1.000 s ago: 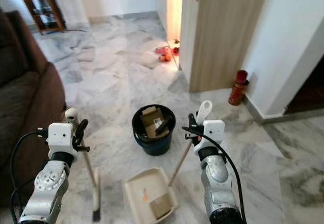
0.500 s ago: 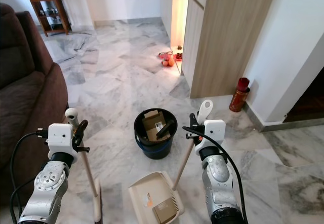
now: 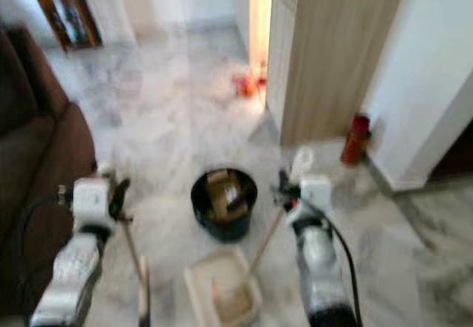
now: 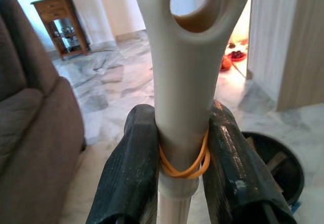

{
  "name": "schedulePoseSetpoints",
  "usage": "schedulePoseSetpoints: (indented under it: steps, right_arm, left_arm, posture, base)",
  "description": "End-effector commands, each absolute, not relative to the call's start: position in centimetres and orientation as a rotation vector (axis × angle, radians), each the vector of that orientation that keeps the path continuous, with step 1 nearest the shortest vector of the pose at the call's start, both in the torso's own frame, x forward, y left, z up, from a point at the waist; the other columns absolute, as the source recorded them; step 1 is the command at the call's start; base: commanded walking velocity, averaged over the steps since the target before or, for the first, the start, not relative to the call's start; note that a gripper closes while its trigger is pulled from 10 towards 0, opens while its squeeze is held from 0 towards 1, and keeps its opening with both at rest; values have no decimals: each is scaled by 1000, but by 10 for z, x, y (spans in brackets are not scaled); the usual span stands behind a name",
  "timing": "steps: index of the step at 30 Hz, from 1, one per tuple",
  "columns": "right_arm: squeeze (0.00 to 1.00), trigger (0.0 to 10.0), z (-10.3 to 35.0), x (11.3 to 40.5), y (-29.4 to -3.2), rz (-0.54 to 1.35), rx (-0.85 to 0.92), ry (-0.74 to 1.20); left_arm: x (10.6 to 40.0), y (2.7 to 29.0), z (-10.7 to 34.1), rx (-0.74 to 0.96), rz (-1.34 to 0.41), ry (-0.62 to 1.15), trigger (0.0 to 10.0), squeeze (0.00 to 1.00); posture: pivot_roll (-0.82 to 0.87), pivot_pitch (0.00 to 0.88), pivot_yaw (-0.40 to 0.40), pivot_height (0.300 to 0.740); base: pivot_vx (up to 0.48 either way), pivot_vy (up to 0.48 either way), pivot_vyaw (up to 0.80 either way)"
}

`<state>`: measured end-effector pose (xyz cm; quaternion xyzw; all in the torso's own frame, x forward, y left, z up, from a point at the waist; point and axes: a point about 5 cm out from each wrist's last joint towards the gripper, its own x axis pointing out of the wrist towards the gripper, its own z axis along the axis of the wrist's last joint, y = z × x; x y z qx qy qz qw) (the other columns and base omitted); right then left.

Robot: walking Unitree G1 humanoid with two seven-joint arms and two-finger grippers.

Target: Sweep floor

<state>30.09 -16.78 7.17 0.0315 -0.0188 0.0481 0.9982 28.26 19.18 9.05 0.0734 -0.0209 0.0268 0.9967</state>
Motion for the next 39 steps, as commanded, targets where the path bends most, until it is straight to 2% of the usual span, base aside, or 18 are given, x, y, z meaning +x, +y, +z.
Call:
schedulePoseSetpoints:
  steps: [1, 12, 25, 30, 39]
  right_arm:
    - [0, 10000, 86, 308, -162, 112, 66, -98]
    - [0, 10000, 84, 310, -165, 73, 61, -54]
    - [0, 10000, 117, 310, -173, 102, 208, -92]
    - [0, 10000, 138, 309, -170, 137, 245, -119]
    - [0, 10000, 161, 294, -159, 286, 159, -49]
  left_arm:
    - [285, 197, 99, 168, 63, -78, 10000, 0]
    - [285, 197, 99, 170, 59, -78, 10000, 0]
    - [285, 195, 97, 181, 45, -75, 10000, 0]
    - [285, 194, 97, 182, 41, -73, 10000, 0]
    - [285, 193, 96, 181, 37, -72, 10000, 0]
  posture:
    - [153, 0, 36, 740]
    - [152, 0, 39, 740]
    - [145, 0, 39, 740]
    - [142, 0, 40, 740]
    - [138, 0, 38, 740]
  base:
    - [0, 0, 0]
    - [0, 0, 0]
    - [0, 0, 0]
    - [0, 0, 0]
    - [0, 0, 0]
